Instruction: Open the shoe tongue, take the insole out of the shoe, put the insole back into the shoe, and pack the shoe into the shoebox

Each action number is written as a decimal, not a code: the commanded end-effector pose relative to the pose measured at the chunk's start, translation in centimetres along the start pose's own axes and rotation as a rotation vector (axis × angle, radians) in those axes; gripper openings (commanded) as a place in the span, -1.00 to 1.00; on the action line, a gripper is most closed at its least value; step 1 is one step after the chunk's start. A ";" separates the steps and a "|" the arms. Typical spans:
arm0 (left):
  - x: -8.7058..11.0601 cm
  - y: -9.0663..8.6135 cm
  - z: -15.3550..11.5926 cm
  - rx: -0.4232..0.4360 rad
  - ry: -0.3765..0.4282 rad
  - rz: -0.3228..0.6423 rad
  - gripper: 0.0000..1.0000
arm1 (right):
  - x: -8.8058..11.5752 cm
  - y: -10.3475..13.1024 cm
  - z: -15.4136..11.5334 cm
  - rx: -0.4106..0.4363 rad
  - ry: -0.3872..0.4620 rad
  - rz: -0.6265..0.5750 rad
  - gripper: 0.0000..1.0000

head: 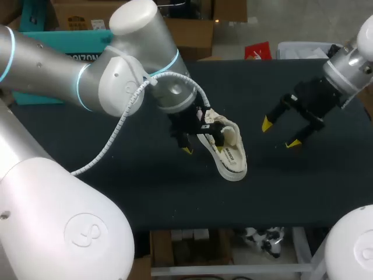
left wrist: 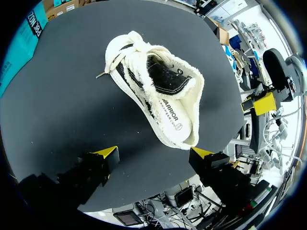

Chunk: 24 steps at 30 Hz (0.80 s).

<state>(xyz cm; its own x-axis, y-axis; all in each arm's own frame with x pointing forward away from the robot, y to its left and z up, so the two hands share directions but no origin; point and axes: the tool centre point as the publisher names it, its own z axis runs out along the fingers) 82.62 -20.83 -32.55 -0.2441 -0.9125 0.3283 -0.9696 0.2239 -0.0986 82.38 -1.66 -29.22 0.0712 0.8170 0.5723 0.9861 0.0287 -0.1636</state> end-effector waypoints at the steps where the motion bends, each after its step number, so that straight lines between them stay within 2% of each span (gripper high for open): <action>1: 0.6 -0.1 0.8 0.029 -0.203 -0.038 1.00 | -0.4 0.9 -0.5 0.057 -0.037 -0.124 1.00; 6: 0.6 -0.9 1.2 0.066 -0.229 -0.120 1.00 | -2.1 1.8 -1.1 0.119 -0.091 -0.287 1.00; 15: -0.2 -2.4 2.9 0.085 -0.246 -0.279 1.00 | -3.8 2.5 -1.6 0.194 -0.278 -0.556 1.00; 18: -0.5 -3.1 3.2 0.094 -0.240 -0.327 0.83 | -4.6 2.5 -1.8 0.198 -0.312 -0.632 1.00; 21: -0.8 -3.9 3.7 0.097 -0.230 -0.369 0.37 | -5.4 2.5 -1.9 0.202 -0.345 -0.691 1.00; 24: -0.8 -4.4 4.0 0.100 -0.215 -0.394 0.01 | -5.9 2.4 -2.0 0.206 -0.374 -0.724 1.00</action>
<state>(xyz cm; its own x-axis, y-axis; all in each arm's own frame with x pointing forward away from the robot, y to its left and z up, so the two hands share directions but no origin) 86.55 -21.85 -35.49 0.1583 -0.9730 0.1680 -0.9788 -0.1770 -0.1030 85.02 -7.92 -31.36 -0.6445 0.6953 0.3181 0.7278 0.6854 -0.0236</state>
